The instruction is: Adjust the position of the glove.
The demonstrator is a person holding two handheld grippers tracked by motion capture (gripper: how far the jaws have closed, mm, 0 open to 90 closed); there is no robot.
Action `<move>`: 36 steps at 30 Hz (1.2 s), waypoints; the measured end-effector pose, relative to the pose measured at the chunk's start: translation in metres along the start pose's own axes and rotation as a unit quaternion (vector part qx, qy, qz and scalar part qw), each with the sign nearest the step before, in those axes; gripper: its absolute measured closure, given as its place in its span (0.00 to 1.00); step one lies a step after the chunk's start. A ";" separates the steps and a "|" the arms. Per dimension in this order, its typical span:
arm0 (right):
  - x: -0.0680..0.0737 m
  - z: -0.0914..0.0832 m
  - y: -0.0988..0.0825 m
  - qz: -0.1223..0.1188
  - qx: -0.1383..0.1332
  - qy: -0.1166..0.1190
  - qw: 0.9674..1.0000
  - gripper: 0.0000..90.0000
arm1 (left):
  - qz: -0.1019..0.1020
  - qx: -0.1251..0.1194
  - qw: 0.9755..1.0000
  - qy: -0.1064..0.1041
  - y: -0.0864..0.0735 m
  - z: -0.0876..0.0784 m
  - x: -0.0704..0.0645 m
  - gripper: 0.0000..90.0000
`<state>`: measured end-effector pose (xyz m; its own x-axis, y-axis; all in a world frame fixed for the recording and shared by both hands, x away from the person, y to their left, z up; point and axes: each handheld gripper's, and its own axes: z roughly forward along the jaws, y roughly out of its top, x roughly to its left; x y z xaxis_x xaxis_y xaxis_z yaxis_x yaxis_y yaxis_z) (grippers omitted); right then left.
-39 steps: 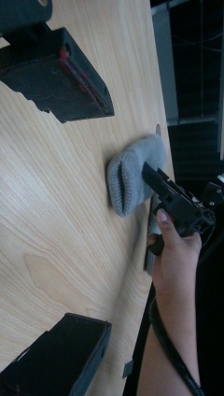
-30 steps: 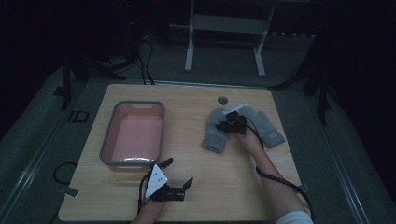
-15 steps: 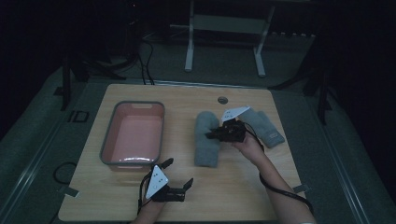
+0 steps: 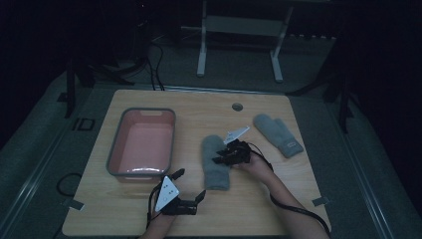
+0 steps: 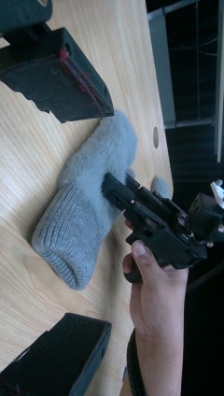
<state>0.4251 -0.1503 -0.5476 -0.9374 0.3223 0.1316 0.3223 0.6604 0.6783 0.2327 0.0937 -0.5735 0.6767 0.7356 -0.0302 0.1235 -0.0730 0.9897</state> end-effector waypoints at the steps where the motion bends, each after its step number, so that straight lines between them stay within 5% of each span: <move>1: 0.000 0.000 0.000 0.003 -0.001 -0.001 1.000 0.65 | 0.000 0.000 1.000 0.000 0.000 0.000 0.000 0.02; 8: 0.003 -0.011 0.001 -0.002 0.000 -0.027 1.000 0.39 | 0.002 0.001 1.000 -0.001 0.000 0.000 0.000 0.02; 12: 0.003 -0.026 0.004 0.000 -0.017 -0.036 0.999 0.25 | 0.000 0.001 1.000 -0.002 0.000 0.000 0.000 0.02; 16: 0.001 -0.047 0.007 -0.002 -0.040 -0.071 0.997 0.17 | 0.002 0.001 1.000 -0.002 0.000 0.000 0.000 0.02; 21: -0.007 -0.079 0.007 0.003 -0.065 -0.116 0.991 0.22 | 0.000 0.001 1.000 -0.002 0.000 0.001 0.000 0.02; 27: -0.030 -0.116 -0.002 0.063 -0.080 -0.131 0.986 0.25 | 0.002 0.002 1.000 -0.002 0.000 0.001 -0.001 0.02; 36: -0.058 -0.143 -0.024 0.049 -0.062 -0.213 0.974 0.35 | 0.001 0.001 1.000 -0.003 0.000 0.001 0.000 0.02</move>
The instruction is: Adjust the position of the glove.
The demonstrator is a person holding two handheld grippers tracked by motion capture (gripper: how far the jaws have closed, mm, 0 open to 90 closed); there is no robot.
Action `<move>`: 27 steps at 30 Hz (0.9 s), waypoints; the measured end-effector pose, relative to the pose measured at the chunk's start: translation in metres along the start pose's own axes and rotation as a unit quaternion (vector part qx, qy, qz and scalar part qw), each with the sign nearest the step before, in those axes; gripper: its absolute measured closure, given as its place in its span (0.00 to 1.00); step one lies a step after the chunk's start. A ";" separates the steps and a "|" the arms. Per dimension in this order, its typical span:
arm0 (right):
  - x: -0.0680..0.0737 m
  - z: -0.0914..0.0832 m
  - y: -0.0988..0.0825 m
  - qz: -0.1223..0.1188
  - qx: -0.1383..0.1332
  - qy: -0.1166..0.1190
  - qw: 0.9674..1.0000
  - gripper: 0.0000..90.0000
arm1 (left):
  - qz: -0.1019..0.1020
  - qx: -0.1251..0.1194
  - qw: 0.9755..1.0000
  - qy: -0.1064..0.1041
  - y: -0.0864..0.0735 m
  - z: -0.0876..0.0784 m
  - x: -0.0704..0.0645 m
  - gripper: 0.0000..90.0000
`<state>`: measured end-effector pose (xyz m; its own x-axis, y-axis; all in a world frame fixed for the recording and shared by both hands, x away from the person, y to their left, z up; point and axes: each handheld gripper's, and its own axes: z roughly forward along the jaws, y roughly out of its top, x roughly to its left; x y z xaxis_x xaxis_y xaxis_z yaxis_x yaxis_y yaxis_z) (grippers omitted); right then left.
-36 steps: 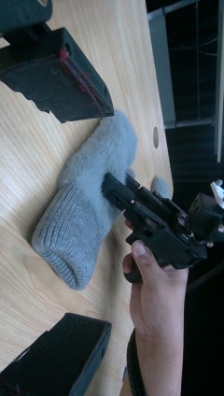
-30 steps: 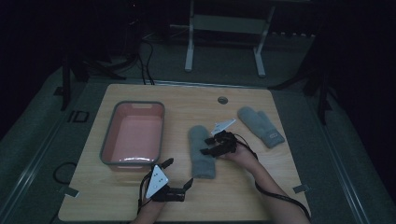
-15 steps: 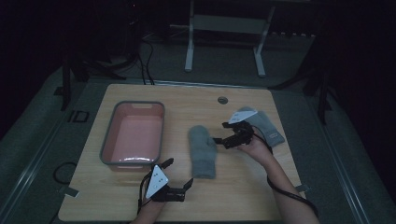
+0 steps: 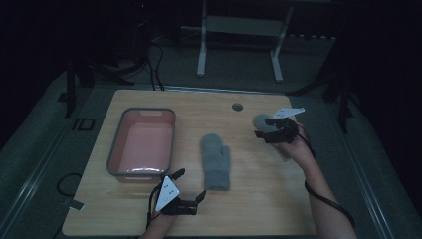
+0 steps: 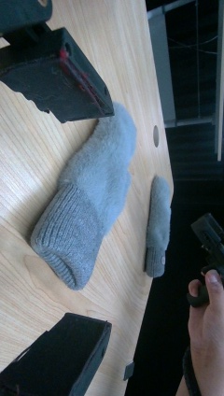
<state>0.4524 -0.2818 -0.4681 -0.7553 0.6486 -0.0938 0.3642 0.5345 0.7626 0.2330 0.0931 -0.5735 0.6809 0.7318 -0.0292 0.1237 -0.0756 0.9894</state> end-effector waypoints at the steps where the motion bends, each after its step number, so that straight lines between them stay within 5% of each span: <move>1: -0.004 0.000 -0.002 0.001 0.002 -0.009 1.000 0.35 | -0.001 0.000 1.000 0.000 0.000 0.000 0.000 0.02; 7: -0.037 0.005 -0.025 0.019 0.031 -0.055 0.998 0.45 | -0.002 0.000 1.000 0.000 0.000 0.000 0.000 0.02; 14: -0.061 0.017 -0.048 0.027 0.074 -0.071 0.994 0.51 | -0.005 -0.001 1.000 0.002 0.000 0.000 0.001 0.02; 19: -0.069 0.030 -0.067 0.028 0.109 -0.073 0.991 0.53 | -0.006 -0.002 1.000 0.001 0.000 0.000 0.001 0.02; 24: -0.067 0.031 -0.078 0.059 0.083 -0.054 0.993 0.72 | -0.003 -0.001 1.000 0.001 0.000 0.000 0.001 0.02; 27: -0.063 0.029 -0.076 0.081 0.088 -0.061 0.991 0.82 | -0.003 -0.001 1.000 0.001 0.000 0.000 0.001 0.02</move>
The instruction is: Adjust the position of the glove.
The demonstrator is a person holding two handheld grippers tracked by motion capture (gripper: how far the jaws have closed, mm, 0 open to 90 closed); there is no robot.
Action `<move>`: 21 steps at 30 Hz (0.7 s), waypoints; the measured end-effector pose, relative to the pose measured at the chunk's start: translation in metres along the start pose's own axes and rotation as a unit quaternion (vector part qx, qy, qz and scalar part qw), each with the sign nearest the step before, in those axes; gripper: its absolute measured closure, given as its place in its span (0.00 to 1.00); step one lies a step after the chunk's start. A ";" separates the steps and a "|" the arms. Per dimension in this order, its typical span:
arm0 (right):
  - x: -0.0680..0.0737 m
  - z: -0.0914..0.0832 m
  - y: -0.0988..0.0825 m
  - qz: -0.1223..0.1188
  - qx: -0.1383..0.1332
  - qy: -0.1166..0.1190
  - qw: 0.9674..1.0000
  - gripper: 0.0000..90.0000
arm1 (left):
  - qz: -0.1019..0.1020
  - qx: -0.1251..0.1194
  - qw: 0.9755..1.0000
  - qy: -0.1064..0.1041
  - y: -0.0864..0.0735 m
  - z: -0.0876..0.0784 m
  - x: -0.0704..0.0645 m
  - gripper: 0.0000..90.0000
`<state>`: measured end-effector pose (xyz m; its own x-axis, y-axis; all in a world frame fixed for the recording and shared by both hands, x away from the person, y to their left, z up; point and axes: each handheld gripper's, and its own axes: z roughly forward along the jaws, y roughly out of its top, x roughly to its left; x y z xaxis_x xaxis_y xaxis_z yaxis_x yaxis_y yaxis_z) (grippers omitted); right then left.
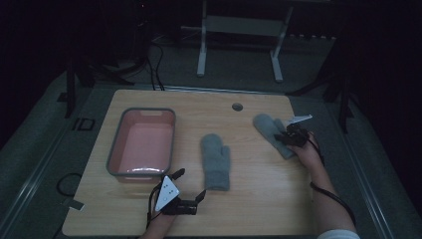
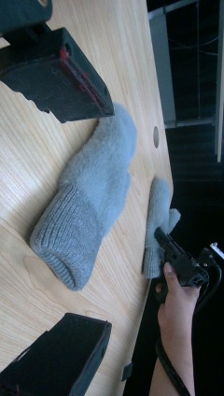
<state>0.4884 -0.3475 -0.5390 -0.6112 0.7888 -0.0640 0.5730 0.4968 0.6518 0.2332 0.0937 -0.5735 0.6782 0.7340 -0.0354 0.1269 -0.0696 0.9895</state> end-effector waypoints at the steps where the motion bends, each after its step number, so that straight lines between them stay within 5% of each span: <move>1: 0.002 0.000 0.000 0.000 0.001 -0.004 1.000 0.84 | 0.000 0.000 1.000 0.000 0.000 0.000 0.000 0.02; 8: 0.026 -0.016 0.001 0.048 -0.028 -0.030 0.998 0.88 | -0.002 -0.001 1.000 0.000 0.000 0.000 0.000 0.02; 12: 0.044 -0.035 -0.004 0.078 -0.065 -0.051 0.994 0.88 | 0.000 0.000 1.000 0.000 0.000 0.000 0.000 0.02; 17: 0.066 -0.056 -0.007 0.087 -0.080 -0.082 0.990 0.88 | -0.001 0.000 1.000 0.000 0.000 0.000 0.000 0.02; 21: 0.074 -0.077 -0.011 0.121 -0.092 -0.096 0.984 0.88 | 0.001 0.000 1.000 0.000 0.000 0.000 0.000 0.02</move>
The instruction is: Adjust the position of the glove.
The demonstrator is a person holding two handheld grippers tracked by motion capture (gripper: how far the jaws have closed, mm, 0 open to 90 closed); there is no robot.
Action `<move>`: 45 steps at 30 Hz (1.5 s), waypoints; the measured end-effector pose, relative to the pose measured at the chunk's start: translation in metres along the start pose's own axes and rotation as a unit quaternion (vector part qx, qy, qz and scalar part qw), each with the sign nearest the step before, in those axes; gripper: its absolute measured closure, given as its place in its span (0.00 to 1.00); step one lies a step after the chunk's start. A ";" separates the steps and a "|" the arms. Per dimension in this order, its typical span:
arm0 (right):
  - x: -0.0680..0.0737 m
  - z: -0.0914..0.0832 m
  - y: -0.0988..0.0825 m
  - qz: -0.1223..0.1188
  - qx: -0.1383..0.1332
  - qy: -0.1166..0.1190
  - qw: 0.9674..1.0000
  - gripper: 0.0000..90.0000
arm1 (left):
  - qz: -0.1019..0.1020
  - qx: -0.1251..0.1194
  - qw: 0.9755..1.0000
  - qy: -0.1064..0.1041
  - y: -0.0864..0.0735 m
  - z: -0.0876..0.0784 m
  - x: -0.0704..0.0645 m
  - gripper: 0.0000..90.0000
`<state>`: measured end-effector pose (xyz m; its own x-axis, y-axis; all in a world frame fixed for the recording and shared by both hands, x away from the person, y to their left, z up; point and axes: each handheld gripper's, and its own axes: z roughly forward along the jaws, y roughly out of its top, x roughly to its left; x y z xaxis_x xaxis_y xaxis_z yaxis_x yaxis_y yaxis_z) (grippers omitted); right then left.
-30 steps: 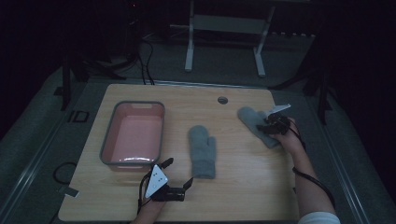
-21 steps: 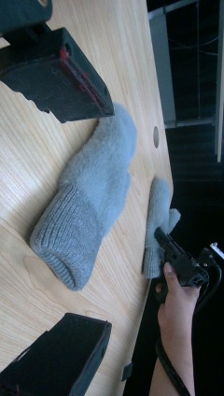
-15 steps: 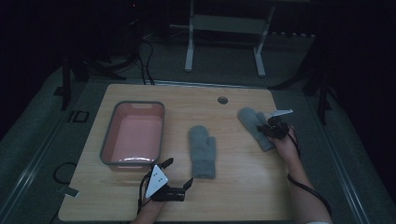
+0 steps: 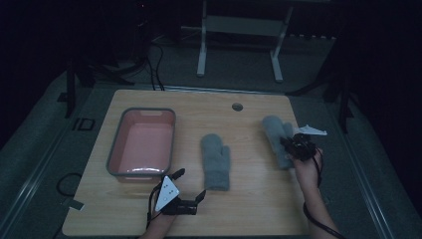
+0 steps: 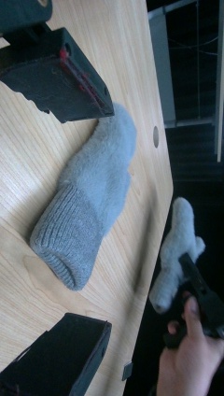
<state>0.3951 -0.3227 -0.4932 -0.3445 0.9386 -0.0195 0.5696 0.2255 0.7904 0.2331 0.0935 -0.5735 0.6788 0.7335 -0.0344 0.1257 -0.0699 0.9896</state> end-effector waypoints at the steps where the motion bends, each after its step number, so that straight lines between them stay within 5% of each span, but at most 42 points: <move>1: 0.002 -0.006 0.000 0.000 -0.003 -0.005 1.000 0.88 | 0.000 0.000 1.000 0.000 0.000 0.000 0.000 0.02; 6: 0.009 -0.028 -0.003 0.001 -0.018 -0.008 1.000 0.88 | -0.002 0.000 1.000 0.000 0.000 0.000 0.000 0.02; 13: 0.016 -0.050 -0.021 0.047 -0.008 -0.050 0.998 0.88 | 0.001 0.000 1.000 0.000 0.000 0.000 0.000 0.02; 18: 0.014 -0.038 -0.044 0.066 0.012 -0.075 0.995 0.88 | 0.002 0.000 1.000 -0.001 0.000 0.000 0.000 0.02; 24: 0.009 -0.013 -0.064 0.087 0.048 -0.065 0.993 0.84 | 0.000 -0.001 1.000 -0.003 0.000 0.000 -0.001 0.02; 28: 0.007 -0.006 -0.072 0.089 0.042 -0.055 0.994 0.78 | -0.001 0.000 1.000 -0.006 0.000 0.000 0.000 0.02; 34: 0.002 -0.012 -0.067 0.063 0.041 -0.021 0.997 0.56 | 0.000 -0.001 1.000 -0.006 0.000 0.001 -0.001 0.02; 39: -0.010 -0.021 -0.061 0.042 0.017 0.027 0.999 0.54 | -0.002 0.000 1.000 -0.010 0.000 0.000 0.000 0.02; 45: -0.016 -0.017 -0.062 -0.026 0.033 0.035 0.998 0.49 | -0.001 0.000 1.000 -0.009 0.000 0.001 -0.001 0.02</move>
<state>0.3526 -0.3562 -0.5309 -0.4255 0.9048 -0.0145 0.5963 0.2924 0.7476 0.2331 0.0924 -0.5736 0.6921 0.7207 -0.0386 0.1262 -0.0682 0.9897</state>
